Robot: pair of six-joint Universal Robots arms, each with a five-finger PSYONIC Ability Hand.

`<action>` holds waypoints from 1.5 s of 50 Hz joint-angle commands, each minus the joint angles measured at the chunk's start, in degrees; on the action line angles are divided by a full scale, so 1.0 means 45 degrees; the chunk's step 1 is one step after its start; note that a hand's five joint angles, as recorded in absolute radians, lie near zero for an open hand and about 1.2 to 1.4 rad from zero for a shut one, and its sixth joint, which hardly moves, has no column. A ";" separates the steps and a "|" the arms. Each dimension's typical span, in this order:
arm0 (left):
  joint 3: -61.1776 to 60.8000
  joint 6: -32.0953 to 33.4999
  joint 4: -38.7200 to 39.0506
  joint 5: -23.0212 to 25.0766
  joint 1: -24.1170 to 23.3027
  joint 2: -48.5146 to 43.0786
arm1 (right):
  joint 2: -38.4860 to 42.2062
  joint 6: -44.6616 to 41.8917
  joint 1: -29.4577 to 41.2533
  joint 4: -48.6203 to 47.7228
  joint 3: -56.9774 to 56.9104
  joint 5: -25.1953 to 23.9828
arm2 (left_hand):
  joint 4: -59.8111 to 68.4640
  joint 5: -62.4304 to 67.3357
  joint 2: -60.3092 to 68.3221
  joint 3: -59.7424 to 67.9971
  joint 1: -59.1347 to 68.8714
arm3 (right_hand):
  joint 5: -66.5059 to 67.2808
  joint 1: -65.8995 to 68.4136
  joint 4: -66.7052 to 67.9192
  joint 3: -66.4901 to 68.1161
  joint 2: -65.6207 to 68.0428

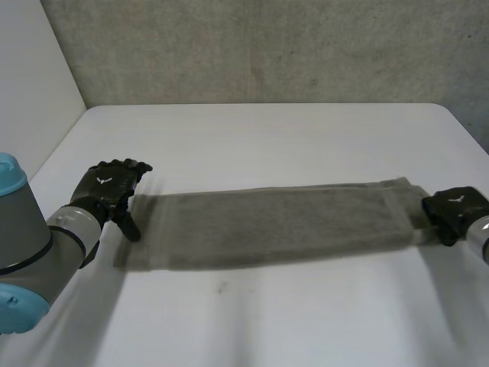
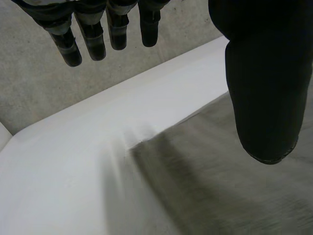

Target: Fold the towel.

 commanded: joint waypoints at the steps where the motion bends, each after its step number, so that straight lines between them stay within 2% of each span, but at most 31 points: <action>1: 0.0022 0.0015 0.0000 -0.0001 0.0036 0.0000 | -0.0258 -0.2785 -0.2189 0.0833 -0.0334 0.0309 | 0.0104 -0.0380 0.0133 0.0100 0.0033 | 0.0814 0.1116 0.0700 0.0768 0.1155; 5: 0.0022 0.0015 0.0000 -0.0001 0.0055 0.0000 | -0.0474 -0.3259 -0.2271 0.1090 -0.0824 0.0367 | 0.0104 -0.0380 0.0133 0.0100 0.0033 | 0.0814 0.1116 0.0700 0.0768 0.1155; 8: 0.0042 0.0015 0.0000 -0.0001 0.0055 0.0000 | -0.0728 -0.2478 -0.1646 0.1168 -0.1702 0.0426 | 0.0104 -0.0380 0.0133 0.0100 0.0033 | 0.0814 0.1116 0.0700 0.0768 0.1155; 10: 0.0080 0.0015 0.0000 -0.0001 0.0055 0.0019 | -0.1214 -0.1118 -0.0131 0.1440 -0.2810 0.0446 | 0.0104 -0.0380 0.0133 0.0100 0.0033 | 0.0814 0.1116 0.0700 0.0768 0.1155; 11: 0.0081 0.0015 0.0000 -0.0001 0.0055 0.0019 | -0.1216 -0.1111 -0.0122 0.1442 -0.2816 0.0446 | 0.0104 -0.0380 0.0133 0.0100 0.0033 | 0.0814 0.1116 0.0700 0.0768 0.1155; 13: 0.0061 -0.0004 0.0000 -0.0020 0.0075 0.0058 | -0.1120 -0.0139 0.1684 0.1908 -0.3982 0.0465 | 0.0104 -0.0380 0.0133 0.0100 0.0033 | 0.0814 0.1116 0.0700 0.0768 0.1155; 14: 0.0061 -0.0005 0.0000 -0.0020 0.0075 0.0058 | -0.1119 -0.0135 0.1694 0.1911 -0.3988 0.0465 | 0.0104 -0.0380 0.0133 0.0100 0.0033 | 0.0814 0.1116 0.0700 0.0768 0.1155; 16: 0.0042 -0.0005 0.0000 -0.0020 0.0094 0.0116 | -0.0517 0.0138 0.4005 0.2222 -0.5134 0.0679 | 0.0104 -0.0380 0.0133 0.0100 0.0033 | 0.0814 0.1116 0.0700 0.0768 0.1155; 17: 0.0042 -0.0005 0.0000 -0.0020 0.0094 0.0117 | -0.0513 0.0139 0.4018 0.2223 -0.5140 0.0680 | 0.0104 -0.0380 0.0133 0.0100 0.0033 | 0.0814 0.1116 0.0700 0.0768 0.1155; 19: -0.0017 -0.0005 0.0000 -0.0020 0.0133 0.0234 | 0.0361 0.0178 0.6875 0.2282 -0.6267 0.1127 | 0.0104 -0.0380 0.0133 0.0100 0.0033 | 0.0814 0.1116 0.0700 0.0768 0.1155; 20: -0.0017 -0.0005 0.0000 -0.0020 0.0133 0.0234 | 0.0366 0.0178 0.6889 0.2282 -0.6273 0.1129 | 0.0104 -0.0380 0.0133 0.0100 0.0033 | 0.0814 0.1116 0.0700 0.0768 0.1155; 22: -0.0075 -0.0005 0.0000 -0.0020 0.0172 0.0273 | 0.1221 0.0178 0.9144 0.2301 -0.7051 0.1402 | 0.0104 -0.0380 0.0133 0.0100 0.0033 | 0.0814 0.1116 0.0700 0.0768 0.1155; 23: -0.0076 -0.0005 0.0000 -0.0020 0.0172 0.0273 | 0.1225 0.0178 0.9155 0.2301 -0.7054 0.1403 | 0.0104 -0.0380 0.0133 0.0100 0.0033 | 0.0814 0.1116 0.0700 0.0768 0.1155; 25: -0.0134 -0.0005 0.0000 -0.0020 0.0211 0.0293 | 0.2138 0.0159 1.0652 0.2282 -0.7521 0.1344 | 0.0104 -0.0380 0.0133 0.0100 0.0033 | 0.0814 0.1116 0.0700 0.0768 0.1155; 26: -0.0134 -0.0005 0.0000 -0.0020 0.0211 0.0293 | 0.2143 0.0158 1.0659 0.2282 -0.7523 0.1344 | 0.0104 -0.0380 0.0133 0.0100 0.0033 | 0.0814 0.1116 0.0700 0.0768 0.1155; 28: -0.0154 -0.0005 0.0000 -0.0020 0.0211 0.0293 | 0.3056 0.0159 1.2038 0.2282 -0.7989 0.1286 | 0.0104 -0.0380 0.0133 0.0100 0.0033 | 0.0814 0.1116 0.0700 0.0768 0.1155; 31: -0.0154 -0.0005 0.0000 -0.0001 0.0211 0.0293 | 0.3955 0.0100 1.2960 0.2320 -0.8458 0.1305 | 0.0104 -0.0380 0.0133 0.0100 0.0033 | 0.0814 0.1116 0.0700 0.0768 0.1155; 36: -0.0173 -0.0005 0.0000 -0.0001 0.0211 0.0293 | 0.4992 -0.0056 1.3256 0.2612 -0.8753 0.1344 | 0.0104 -0.0380 0.0133 0.0100 0.0033 | 0.0814 0.1116 0.0700 0.0768 0.1155; 43: -0.0173 -0.0005 0.0039 -0.0001 0.0211 0.0293 | 0.4741 0.0041 1.3159 0.2985 -0.8617 0.1285 | 0.0104 -0.0380 0.0133 0.0100 0.0033 | 0.0814 0.1116 0.0700 0.0768 0.1155; 44: -0.0173 -0.0005 0.0116 -0.0001 0.0211 0.0293 | 0.4315 0.0157 1.3062 0.2888 -0.8462 0.1305 | 0.0104 -0.0380 0.0133 0.0100 0.0033 | -0.0875 -0.0573 -0.0990 -0.0921 -0.0534; 45: -0.0193 -0.0005 0.0214 -0.0001 0.0211 0.0293 | 0.3789 0.0352 1.2965 0.2829 -0.8190 0.1305 | 0.0104 -0.0380 0.0133 0.0100 0.0033 | -0.7405 -0.7104 -0.7520 -0.7451 -0.7064; 46: -0.0193 -0.0005 0.0215 -0.0001 0.0211 0.0293 | 0.3784 0.0354 1.2964 0.2829 -0.8187 0.1305 | 0.0104 -0.0380 0.0133 0.0100 0.0033 | -0.7470 -0.7169 -0.7585 -0.7517 -0.7129; 47: -0.0193 -0.0005 0.0253 -0.0001 0.0211 0.0293 | 0.3300 0.0702 1.2790 0.2713 -0.7800 0.1286 | 0.0104 -0.0380 0.0133 0.0100 0.0033 | -1.4741 -1.4440 -1.4856 -1.4788 -1.4400; 51: -0.0193 -0.0005 0.0273 -0.0001 0.0192 0.0293 | 0.2417 0.1545 1.2241 0.2262 -0.6996 0.1266 | 0.0104 -0.0380 0.0133 0.0100 0.0033 | -1.4741 -1.4440 -1.4856 -1.4788 -1.4400; 57: -0.0271 -0.0005 0.0293 -0.0001 0.0192 0.0293 | 0.0291 0.3105 1.0663 0.1599 -0.4170 0.1285 | 0.0104 -0.0380 0.0133 0.0100 0.0033 | -1.4741 -1.4440 -1.4856 -1.4788 -1.4400; 58: -0.0271 -0.0005 0.0293 -0.0001 0.0192 0.0293 | 0.0288 0.3108 1.0659 0.1598 -0.4164 0.1285 | 0.0104 -0.0380 0.0133 0.0100 0.0033 | -1.4741 -1.4440 -1.4856 -1.4788 -1.4400; 63: -0.0290 -0.0005 0.0312 -0.0001 0.0095 0.0293 | -0.0434 0.3576 0.8710 0.1501 -0.1728 0.1246 | 0.0104 -0.0380 0.0133 0.0100 0.0033 | -1.4741 -1.4440 -1.4856 -1.4788 -1.4400; 67: -0.0310 -0.0005 0.0312 -0.0001 0.0036 0.0293 | -0.0455 0.3557 0.8084 0.1210 -0.0789 0.1266 | 0.0104 -0.0380 0.0133 0.0100 0.0033 | -1.4733 -1.4431 -1.4847 -1.4779 -1.4391; 72: -0.0330 -0.0005 0.0312 -0.0020 -0.0023 0.0273 | -0.0474 0.3381 0.7358 0.0211 0.0446 0.1266 | 0.0104 -0.0380 0.0133 0.0100 0.0033 | -1.1919 -1.1618 -1.2034 -1.1966 -1.1578; 74: -0.0388 -0.0005 0.0332 -0.0020 -0.0120 0.0293 | -0.0474 0.3362 0.7125 -0.0430 0.0971 0.1305 | 0.0104 -0.0380 0.0133 0.0100 0.0033 | -0.8498 -0.8196 -0.8613 -0.8544 -0.8157; 75: -0.0388 -0.0005 0.0332 -0.0020 -0.0121 0.0293 | -0.0474 0.3362 0.7124 -0.0433 0.0973 0.1305 | 0.0104 -0.0380 0.0133 0.0100 0.0033 | -0.8481 -0.8179 -0.8595 -0.8527 -0.8139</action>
